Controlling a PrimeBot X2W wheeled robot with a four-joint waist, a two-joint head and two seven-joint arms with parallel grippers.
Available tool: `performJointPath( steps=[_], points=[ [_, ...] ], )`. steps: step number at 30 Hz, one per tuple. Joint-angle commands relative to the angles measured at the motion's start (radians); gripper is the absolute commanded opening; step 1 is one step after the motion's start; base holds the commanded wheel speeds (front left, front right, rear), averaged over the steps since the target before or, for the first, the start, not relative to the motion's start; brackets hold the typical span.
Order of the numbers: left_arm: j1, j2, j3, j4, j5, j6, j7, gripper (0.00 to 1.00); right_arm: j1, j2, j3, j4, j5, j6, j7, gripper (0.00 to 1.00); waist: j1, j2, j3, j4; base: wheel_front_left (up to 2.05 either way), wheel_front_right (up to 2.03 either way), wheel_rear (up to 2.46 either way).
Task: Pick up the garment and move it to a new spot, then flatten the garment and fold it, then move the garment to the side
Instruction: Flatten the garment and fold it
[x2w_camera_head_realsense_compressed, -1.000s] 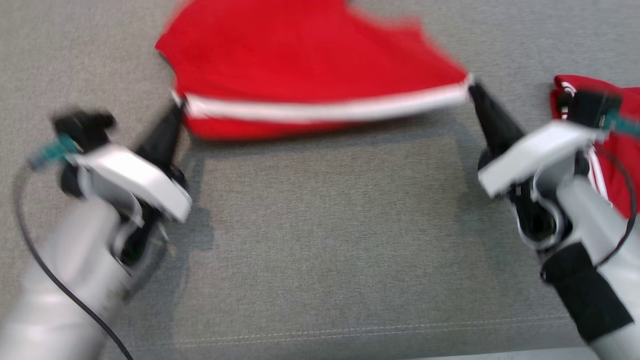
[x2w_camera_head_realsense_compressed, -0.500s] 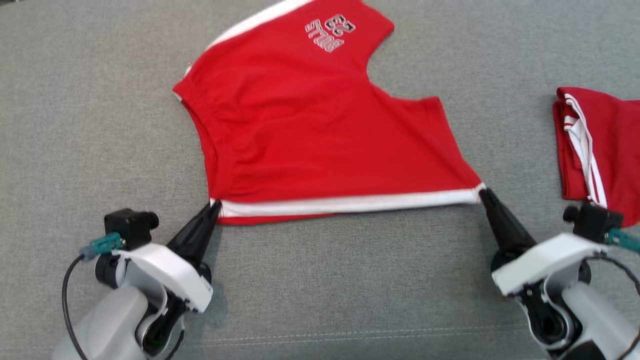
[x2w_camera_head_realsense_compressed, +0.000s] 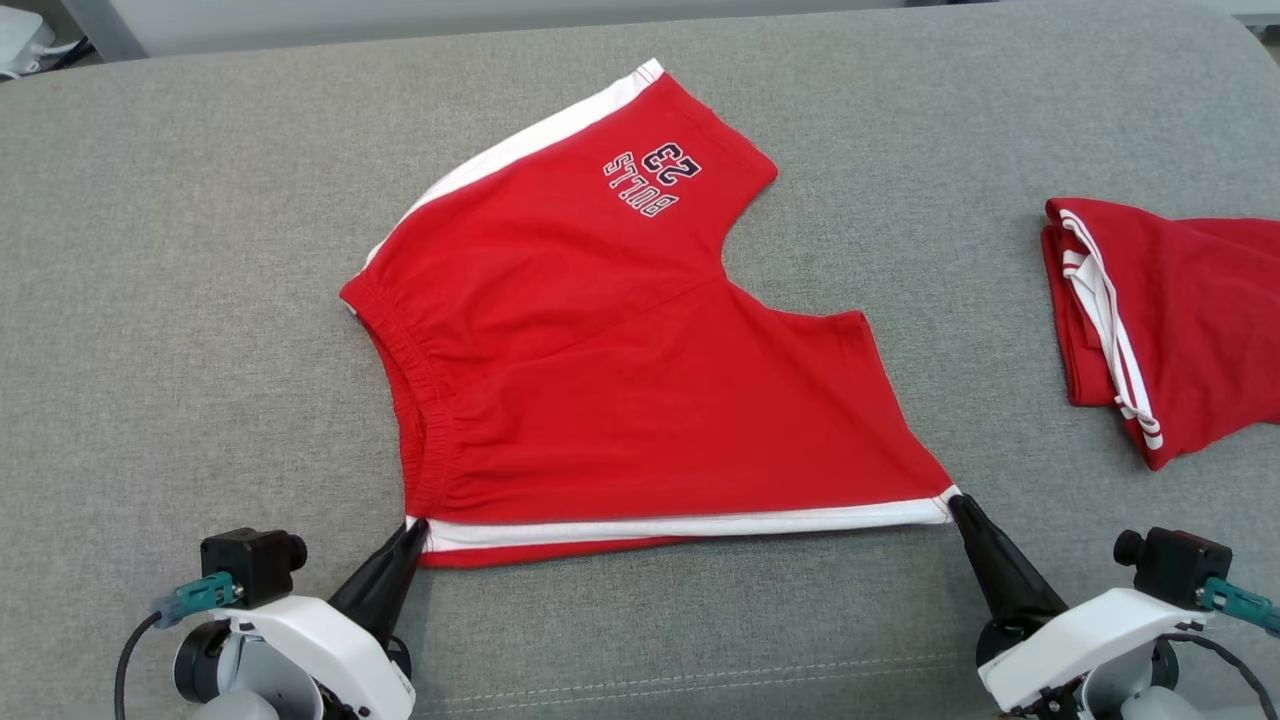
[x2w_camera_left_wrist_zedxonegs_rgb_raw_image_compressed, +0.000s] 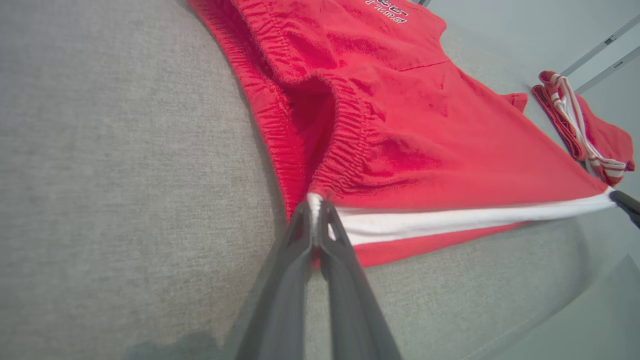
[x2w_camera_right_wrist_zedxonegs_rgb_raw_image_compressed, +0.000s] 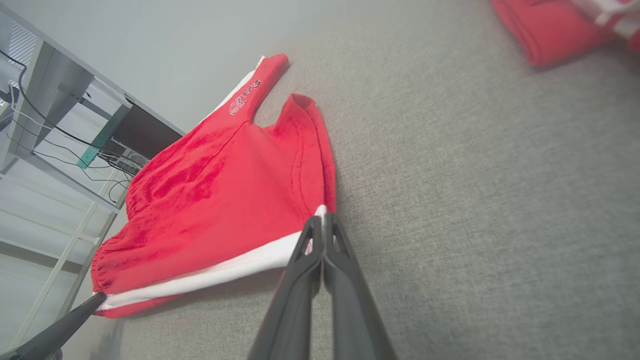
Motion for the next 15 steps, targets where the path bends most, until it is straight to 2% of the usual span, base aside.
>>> performJointPath(
  steps=[1, 2, 10, 13, 15],
  points=[
    [-0.003, 0.044, 0.047, -0.033, -0.014, 0.022, 0.008, 0.26, 0.011, -0.006, -0.006, -0.028, -0.033, -0.003, 0.006, 0.75, 0.0000, 0.0000, -0.005, -0.003, 0.00, 0.00, 0.00],
    [0.005, 0.045, 0.043, -0.038, -0.028, 0.029, 0.032, 1.00, 0.015, -0.001, -0.011, -0.026, -0.047, -0.003, 0.020, 1.00, 0.0000, 0.0000, -0.008, -0.002, 0.00, 0.00, 0.00],
    [0.028, 0.078, 0.049, -0.119, -0.033, 0.057, 0.051, 1.00, 0.047, 0.011, -0.096, -0.077, -0.110, -0.003, 0.050, 1.00, 0.0000, 0.0000, -0.045, 0.017, 0.00, 0.00, 0.00],
    [0.039, 0.106, 0.089, -0.176, -0.008, 0.112, -0.005, 1.00, 0.057, -0.003, -0.155, -0.120, -0.171, -0.003, 0.031, 1.00, 0.0000, 0.0000, -0.065, 0.029, 0.00, 0.00, 0.00],
    [0.040, 0.126, 0.132, -0.215, 0.025, 0.170, -0.058, 1.00, 0.053, -0.008, -0.204, -0.148, -0.235, -0.003, 0.006, 1.00, 0.0000, 0.0000, -0.079, 0.034, 0.00, 0.00, 0.00]
  ],
)
